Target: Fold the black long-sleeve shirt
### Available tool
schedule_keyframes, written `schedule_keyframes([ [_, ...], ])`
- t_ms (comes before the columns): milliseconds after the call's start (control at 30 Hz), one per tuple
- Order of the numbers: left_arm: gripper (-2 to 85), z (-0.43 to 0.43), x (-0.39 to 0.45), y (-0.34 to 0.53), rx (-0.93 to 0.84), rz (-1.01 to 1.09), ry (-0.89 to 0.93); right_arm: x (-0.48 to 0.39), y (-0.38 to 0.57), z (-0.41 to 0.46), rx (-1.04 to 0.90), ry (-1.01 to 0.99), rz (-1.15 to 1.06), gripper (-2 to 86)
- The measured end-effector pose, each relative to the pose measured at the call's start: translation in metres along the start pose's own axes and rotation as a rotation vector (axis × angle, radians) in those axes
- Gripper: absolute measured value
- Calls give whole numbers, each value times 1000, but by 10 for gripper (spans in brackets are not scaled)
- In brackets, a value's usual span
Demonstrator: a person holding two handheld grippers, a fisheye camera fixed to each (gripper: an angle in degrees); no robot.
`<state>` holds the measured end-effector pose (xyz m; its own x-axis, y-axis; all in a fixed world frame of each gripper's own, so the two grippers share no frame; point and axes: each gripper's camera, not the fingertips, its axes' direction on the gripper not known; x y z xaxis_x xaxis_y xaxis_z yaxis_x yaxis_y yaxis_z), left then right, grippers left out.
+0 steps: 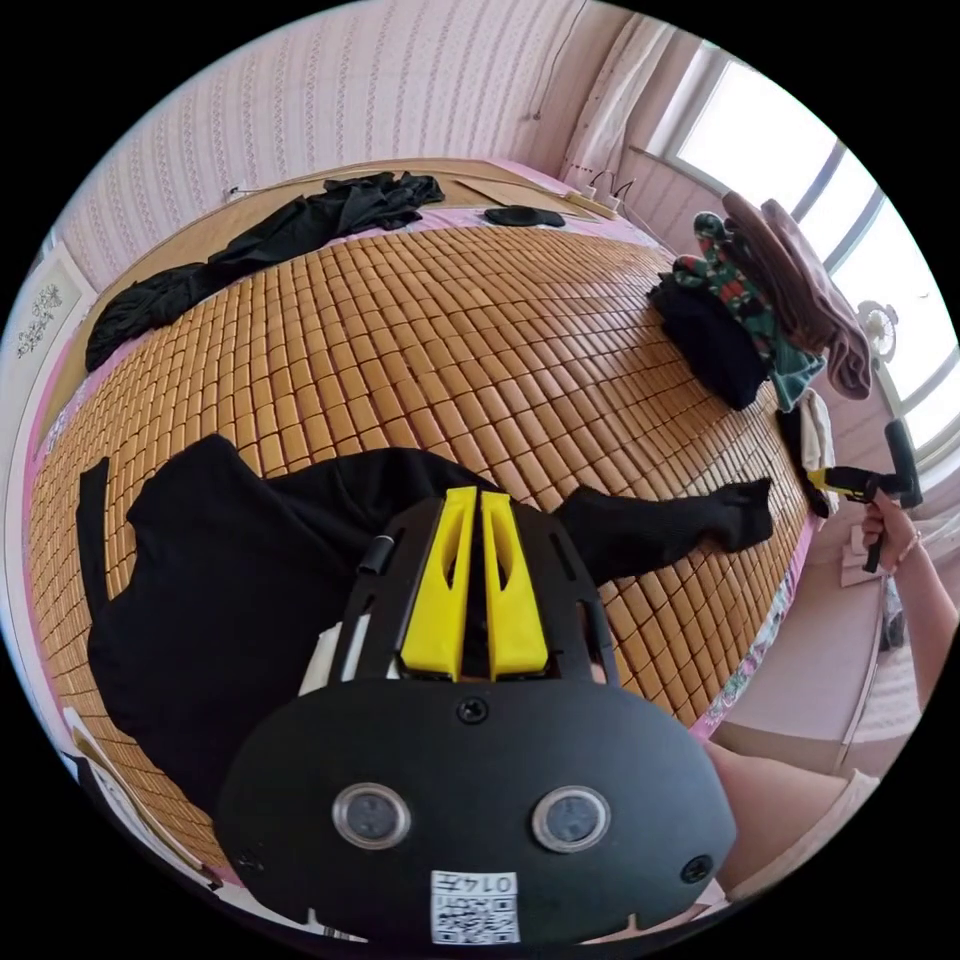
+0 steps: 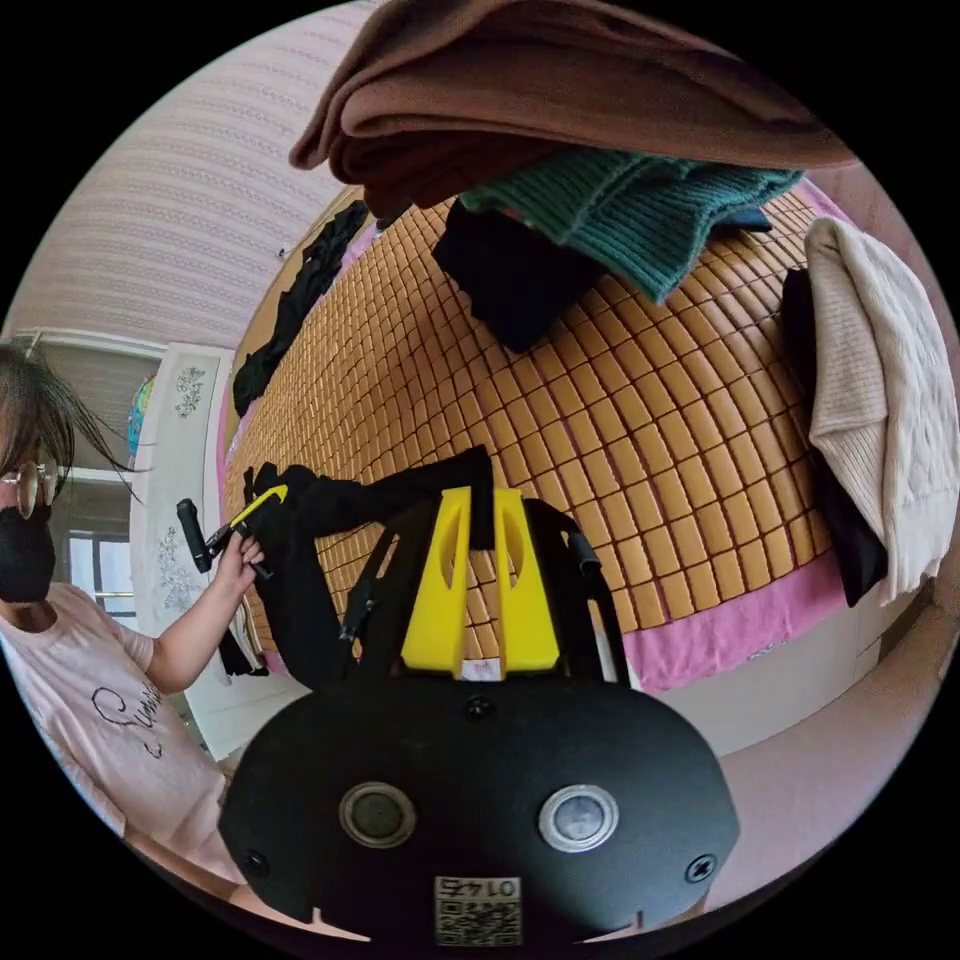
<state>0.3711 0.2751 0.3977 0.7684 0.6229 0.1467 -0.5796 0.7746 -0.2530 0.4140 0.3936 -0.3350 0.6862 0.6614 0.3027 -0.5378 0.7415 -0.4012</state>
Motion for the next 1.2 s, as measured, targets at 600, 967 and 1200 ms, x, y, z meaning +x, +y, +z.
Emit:
schedule_keyframes([
  [600, -6, 90, 8, 36, -174, 61, 35, -74, 40, -10, -192, 50, -138, 14],
  [967, 9, 73, 10, 22, -1, 9, 52, -57, -3, -45, -11, 81, -54, 83],
  [1200, 75, 83, 2, -1, -40, 69, -36, -92, 4, 58, -201, 294, -127, 109],
])
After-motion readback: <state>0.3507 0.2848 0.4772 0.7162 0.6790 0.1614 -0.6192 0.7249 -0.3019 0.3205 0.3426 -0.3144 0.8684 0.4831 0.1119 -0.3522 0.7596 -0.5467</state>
